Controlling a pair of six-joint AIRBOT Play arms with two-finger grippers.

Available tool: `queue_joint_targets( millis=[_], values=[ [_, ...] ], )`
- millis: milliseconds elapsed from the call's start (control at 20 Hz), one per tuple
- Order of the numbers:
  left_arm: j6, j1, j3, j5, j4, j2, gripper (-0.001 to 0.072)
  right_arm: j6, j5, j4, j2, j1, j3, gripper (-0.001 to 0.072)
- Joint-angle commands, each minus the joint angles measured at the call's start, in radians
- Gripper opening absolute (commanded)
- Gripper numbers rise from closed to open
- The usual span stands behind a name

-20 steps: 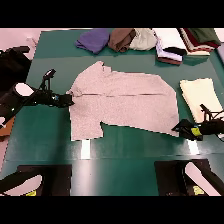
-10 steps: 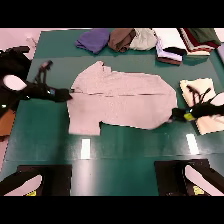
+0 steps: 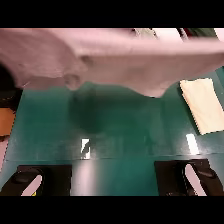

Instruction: Fold the shirts.

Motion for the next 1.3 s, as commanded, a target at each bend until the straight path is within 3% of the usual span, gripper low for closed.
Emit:
queue_joint_targets(
  millis=[0,100,200,350,450,600,800,1000,1250],
  values=[
    [-0.050,0.001,0.214,0.029,0.077,0.051,0.0020,0.001,0.031,-0.001,0.033,-0.114,0.220,0.0015],
    [-0.097,0.001,0.225,0.023,0.160,0.050,0.0020,0.001,0.110,0.002,-0.005,-0.153,0.302,0.0015],
    [-0.151,0.001,0.205,-0.062,0.237,0.016,0.0020,0.001,0.179,0.037,-0.072,-0.146,0.355,0.0015],
    [-0.152,0.001,0.120,-0.243,0.245,-0.092,0.0021,0.003,0.254,0.060,-0.189,-0.066,0.342,0.0014],
    [-0.153,0.001,0.016,-0.284,0.239,-0.184,0.0021,0.019,0.282,0.021,-0.271,0.011,0.262,0.0014],
    [-0.153,0.001,-0.194,-0.257,0.204,-0.316,0.0021,0.020,0.279,-0.117,-0.399,0.159,0.081,0.0014],
    [-0.151,0.001,-0.412,-0.069,0.212,-0.511,0.0021,0.020,0.187,-0.272,-0.623,0.261,-0.068,0.0014],
    [-0.151,0.001,-0.338,0.050,0.208,-0.726,0.0021,0.020,0.116,-0.257,-0.863,0.261,0.012,0.0014],
    [-0.124,0.001,-0.103,0.021,0.208,-0.895,0.0021,0.020,0.111,-0.256,-1.034,0.261,0.255,0.0014]
  ],
)
